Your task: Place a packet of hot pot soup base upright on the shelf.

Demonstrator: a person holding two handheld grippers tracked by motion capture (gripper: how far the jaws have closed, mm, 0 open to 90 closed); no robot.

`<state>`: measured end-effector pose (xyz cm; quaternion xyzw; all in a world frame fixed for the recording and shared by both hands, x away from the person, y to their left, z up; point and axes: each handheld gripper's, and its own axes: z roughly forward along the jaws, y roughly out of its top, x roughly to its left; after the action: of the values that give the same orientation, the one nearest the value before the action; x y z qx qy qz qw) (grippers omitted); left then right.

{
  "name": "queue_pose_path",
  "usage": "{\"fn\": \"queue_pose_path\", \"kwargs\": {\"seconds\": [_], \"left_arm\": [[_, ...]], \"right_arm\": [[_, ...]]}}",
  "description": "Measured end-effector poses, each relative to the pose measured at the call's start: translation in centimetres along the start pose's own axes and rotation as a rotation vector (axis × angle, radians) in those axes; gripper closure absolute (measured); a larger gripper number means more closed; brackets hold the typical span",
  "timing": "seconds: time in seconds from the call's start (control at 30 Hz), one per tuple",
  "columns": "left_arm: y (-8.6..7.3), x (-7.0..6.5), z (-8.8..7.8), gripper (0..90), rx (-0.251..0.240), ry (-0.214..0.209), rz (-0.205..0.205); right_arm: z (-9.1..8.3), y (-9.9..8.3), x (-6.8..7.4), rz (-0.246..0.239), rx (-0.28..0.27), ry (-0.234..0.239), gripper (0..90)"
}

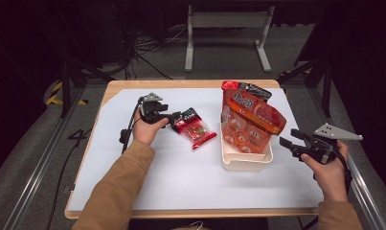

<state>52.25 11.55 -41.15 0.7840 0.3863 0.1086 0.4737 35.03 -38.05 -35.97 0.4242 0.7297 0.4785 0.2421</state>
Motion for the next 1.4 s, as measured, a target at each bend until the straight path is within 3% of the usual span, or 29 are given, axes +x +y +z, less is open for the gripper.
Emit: {"fn": "queue_pose_path", "kwargs": {"seconds": [0.37, 0.73, 0.93, 1.07, 1.2, 1.33, 1.4], "left_arm": [[-0.7, 0.4, 1.7, 29.5, 0.073, -0.017, -0.043], [-1.5, 0.5, 3.0, 30.3, 0.152, -0.040, -0.060], [-1.7, 0.5, 3.3, 31.0, 0.172, -0.055, -0.069], [-1.9, 0.5, 3.5, 32.4, 0.174, -0.080, -0.095], [-1.9, 0.4, 3.5, 37.9, 0.178, -0.076, -0.080], [-1.9, 0.3, 3.3, 54.9, 0.186, -0.072, -0.066], [-1.9, 0.1, 3.3, 58.8, 0.186, -0.070, -0.047]], "right_arm": [[-0.2, -0.4, 0.0, 0.009, 0.007, -0.003, 37.8], [-0.4, -0.6, 0.0, 0.011, 0.001, -0.011, 37.9], [-0.5, -0.7, 0.0, 0.013, -0.003, -0.013, 38.1], [-0.5, -0.7, 0.0, 0.016, -0.003, -0.011, 38.1], [-0.5, -0.7, -0.1, 0.018, -0.004, -0.010, 38.0], [-0.5, -0.7, -0.1, 0.020, -0.003, -0.009, 38.1], [-0.4, -0.7, -0.1, 0.018, -0.004, -0.007, 38.1]]}}
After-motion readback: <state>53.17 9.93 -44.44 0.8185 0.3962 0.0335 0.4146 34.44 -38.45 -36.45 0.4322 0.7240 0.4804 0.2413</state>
